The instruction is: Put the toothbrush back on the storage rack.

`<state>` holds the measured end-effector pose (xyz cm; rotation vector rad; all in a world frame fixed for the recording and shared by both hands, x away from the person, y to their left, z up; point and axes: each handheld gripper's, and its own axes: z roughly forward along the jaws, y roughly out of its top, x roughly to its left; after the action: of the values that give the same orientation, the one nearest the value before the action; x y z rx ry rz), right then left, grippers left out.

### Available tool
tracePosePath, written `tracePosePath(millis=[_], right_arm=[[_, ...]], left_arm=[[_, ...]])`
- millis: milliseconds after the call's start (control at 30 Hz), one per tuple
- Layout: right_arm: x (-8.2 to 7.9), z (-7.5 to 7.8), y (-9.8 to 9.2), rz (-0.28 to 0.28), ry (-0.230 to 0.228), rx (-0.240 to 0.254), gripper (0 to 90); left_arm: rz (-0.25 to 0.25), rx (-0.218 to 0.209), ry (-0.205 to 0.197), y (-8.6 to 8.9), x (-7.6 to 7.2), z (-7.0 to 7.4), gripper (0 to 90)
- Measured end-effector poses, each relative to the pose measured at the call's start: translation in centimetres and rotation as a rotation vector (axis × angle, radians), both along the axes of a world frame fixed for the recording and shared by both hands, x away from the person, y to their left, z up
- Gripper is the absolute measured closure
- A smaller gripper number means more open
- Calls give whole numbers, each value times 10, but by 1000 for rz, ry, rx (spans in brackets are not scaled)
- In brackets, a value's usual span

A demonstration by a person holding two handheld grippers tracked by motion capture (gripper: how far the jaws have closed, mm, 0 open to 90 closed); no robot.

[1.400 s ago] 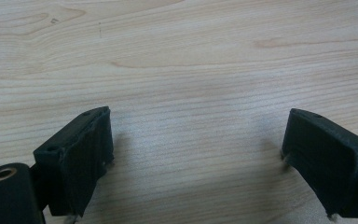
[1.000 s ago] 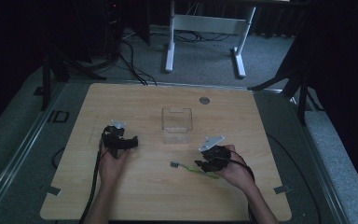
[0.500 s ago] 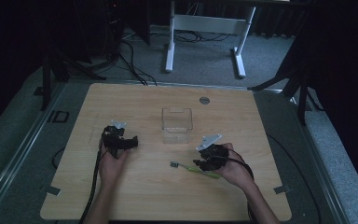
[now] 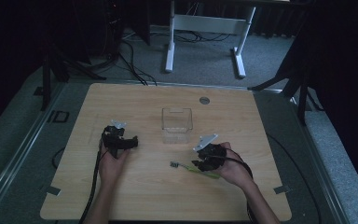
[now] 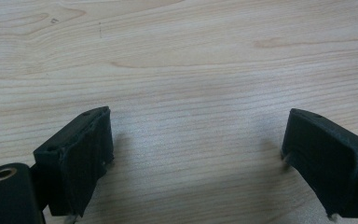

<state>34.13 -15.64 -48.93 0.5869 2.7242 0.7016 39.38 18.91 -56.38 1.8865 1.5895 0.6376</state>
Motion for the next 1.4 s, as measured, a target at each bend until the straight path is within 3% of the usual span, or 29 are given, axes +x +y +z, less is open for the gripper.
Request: tracePosePath(millis=[967,1400], right_arm=[[0,-1,7,28,47,-30,559],[-1,-2,13,53,61,-67,564]], left_arm=[[0,0,0,0,0,0,92],[0,0,0,0,0,0,92]])
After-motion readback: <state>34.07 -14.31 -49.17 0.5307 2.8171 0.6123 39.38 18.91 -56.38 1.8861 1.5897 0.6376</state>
